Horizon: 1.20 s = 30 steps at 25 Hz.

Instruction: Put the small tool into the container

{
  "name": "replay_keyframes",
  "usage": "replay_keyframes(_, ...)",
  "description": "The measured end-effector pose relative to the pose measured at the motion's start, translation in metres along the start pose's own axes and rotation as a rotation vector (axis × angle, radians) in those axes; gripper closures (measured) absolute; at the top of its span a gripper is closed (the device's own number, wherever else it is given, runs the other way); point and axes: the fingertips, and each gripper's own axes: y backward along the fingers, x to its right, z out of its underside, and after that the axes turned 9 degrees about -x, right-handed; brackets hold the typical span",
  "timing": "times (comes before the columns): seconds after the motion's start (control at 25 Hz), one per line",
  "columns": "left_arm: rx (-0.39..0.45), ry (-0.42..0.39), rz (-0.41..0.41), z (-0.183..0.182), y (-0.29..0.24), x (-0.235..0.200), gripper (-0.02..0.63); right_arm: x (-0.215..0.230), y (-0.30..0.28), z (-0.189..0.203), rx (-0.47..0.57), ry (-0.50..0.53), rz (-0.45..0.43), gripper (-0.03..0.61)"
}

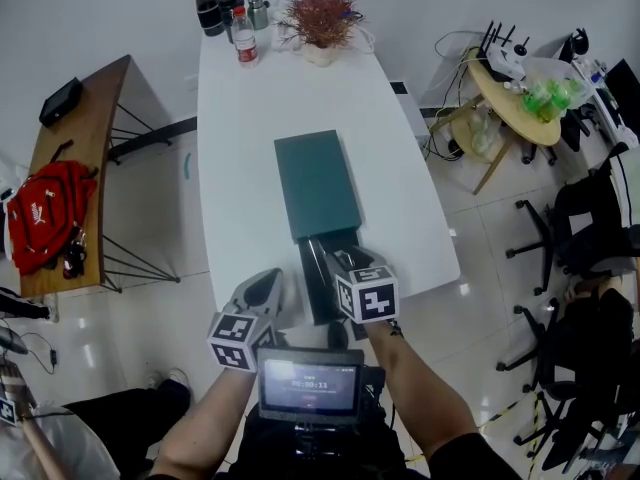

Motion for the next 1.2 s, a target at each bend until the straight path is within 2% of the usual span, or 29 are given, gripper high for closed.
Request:
replay_keyframes(0.2, 0.01, -0.011, -0.003, -0.007, 0.005, 0.005, 0.604, -0.001, 0.024, -0.009, 0.055, -0.004, -0.032, 0.382)
replay_keyframes(0.44, 0.064, -0.024, -0.02, -0.036, 0.026, 0.016, 0.604, -0.002, 0.082, -0.036, 0.174, -0.016, -0.089, 0.382)
replay_keyframes(0.68, 0.139, -0.044, -0.055, -0.088, 0.064, 0.032, 0.606, -0.004, 0.156, -0.072, 0.315, 0.007, -0.122, 0.382)
replay_keyframes(0.84, 0.233, -0.066, -0.052, -0.131, 0.092, 0.055, 0.606, -0.004, 0.211, -0.099, 0.419, 0.029, -0.153, 0.382)
replay_keyframes(1.04, 0.333, -0.075, -0.038, -0.168, 0.134, 0.089, 0.606, -0.009, 0.275, -0.118, 0.525, 0.093, -0.192, 0.382)
replay_keyframes(1.16, 0.354, -0.13, -0.056, -0.184, 0.153, 0.102, 0.606, -0.009, 0.307, -0.129, 0.592, 0.124, -0.194, 0.415)
replay_keyframes(1.2, 0.364, -0.141, -0.064, -0.188, 0.158, 0.106, 0.604, -0.008, 0.317, -0.131, 0.61, 0.135, -0.196, 0.448)
